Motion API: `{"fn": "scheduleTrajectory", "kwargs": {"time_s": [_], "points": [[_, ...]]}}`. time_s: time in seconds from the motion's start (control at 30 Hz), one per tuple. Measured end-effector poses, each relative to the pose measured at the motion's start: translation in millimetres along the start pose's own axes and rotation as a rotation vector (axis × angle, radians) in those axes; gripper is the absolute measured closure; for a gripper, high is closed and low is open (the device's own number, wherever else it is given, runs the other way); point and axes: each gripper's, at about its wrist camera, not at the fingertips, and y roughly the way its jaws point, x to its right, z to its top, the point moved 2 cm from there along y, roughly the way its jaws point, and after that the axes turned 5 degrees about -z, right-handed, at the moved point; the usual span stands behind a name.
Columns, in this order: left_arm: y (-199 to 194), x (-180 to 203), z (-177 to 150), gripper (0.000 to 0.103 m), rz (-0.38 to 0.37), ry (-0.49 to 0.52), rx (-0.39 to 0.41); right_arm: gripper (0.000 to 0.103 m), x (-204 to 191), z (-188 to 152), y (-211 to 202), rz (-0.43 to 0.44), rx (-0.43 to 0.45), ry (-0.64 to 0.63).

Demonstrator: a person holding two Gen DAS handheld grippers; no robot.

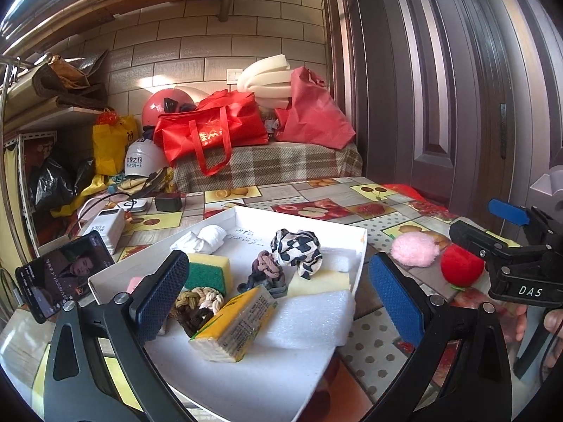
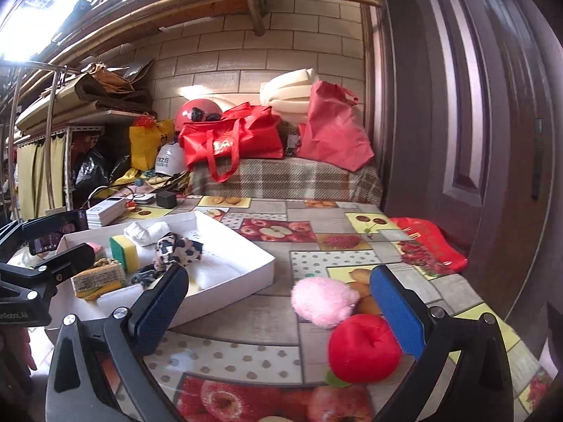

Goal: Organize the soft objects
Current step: 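Move both grippers from the tray toward the pink ball and red cushion, then grasp the red cushion with the right gripper while the left grasps the pink fluffy ball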

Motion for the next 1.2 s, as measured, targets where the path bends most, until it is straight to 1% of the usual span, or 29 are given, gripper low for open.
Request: {"fn": "scheduleTrajectory", "kwargs": {"time_s": [0.03,0.1,0.17,0.2,0.23,0.27,0.33,0.37,0.4,0.47,0.6,0.7,0.77,0.8,0.83,0.87,0.9,0.97,1.07,1.13,1.2], "points": [[1,3,0,0.000,-0.015,-0.019,-0.006,0.000,10,0,-1,-0.031,0.000,0.002],[8,9,0,0.000,-0.053,-0.064,-0.040,0.000,32,-3,4,-0.067,-0.038,0.004],[15,17,-1,0.000,-0.131,-0.099,-0.075,0.000,57,-9,10,-0.114,-0.091,0.022],[18,23,-1,0.000,-0.179,-0.106,-0.084,0.000,71,-11,11,-0.125,-0.104,0.050],[21,30,0,0.000,-0.221,-0.101,-0.089,0.000,85,-12,11,-0.118,-0.105,0.087],[24,39,1,0.000,-0.245,-0.087,-0.094,0.000,98,-13,10,-0.093,-0.100,0.128],[32,57,3,0.000,-0.273,-0.035,-0.110,0.000,115,-13,10,-0.002,-0.091,0.172],[37,66,3,0.000,-0.282,-0.011,-0.130,0.000,118,-13,14,0.059,-0.111,0.168],[43,74,3,0.000,-0.288,0.009,-0.157,0.000,117,-13,19,0.097,-0.155,0.145],[55,85,1,0.000,-0.304,0.026,-0.209,0.000,109,-19,28,0.115,-0.238,0.070],[70,92,1,0.000,-0.299,0.014,-0.250,0.000,87,-33,42,0.150,-0.361,-0.045],[83,96,-1,0.000,-0.294,0.008,-0.294,0.000,69,-39,58,0.149,-0.424,-0.118],[92,101,-2,0.000,-0.293,0.015,-0.324,0.001,59,-45,73,0.180,-0.481,-0.151],[97,105,-3,0.000,-0.296,0.023,-0.341,0.015,54,-49,79,0.208,-0.518,-0.163],[103,109,-4,0.000,-0.295,0.036,-0.358,0.045,52,-55,84,0.227,-0.563,-0.172],[109,115,-5,0.000,-0.289,0.054,-0.376,0.044,54,-57,86,0.234,-0.581,-0.163],[115,121,-6,0.000,-0.282,0.074,-0.392,0.044,59,-56,84,0.227,-0.576,-0.147],[129,134,-6,0.000,-0.284,0.112,-0.415,0.045,76,-57,79,0.159,-0.565,-0.140],[153,152,-3,0.000,-0.278,0.143,-0.435,0.044,113,-59,81,0.113,-0.588,-0.015],[171,162,-1,0.000,-0.265,0.157,-0.458,0.044,128,-59,83,0.131,-0.601,0.074],[187,171,-1,0.000,-0.249,0.180,-0.486,0.044,130,-59,83,0.147,-0.607,0.097]]}}
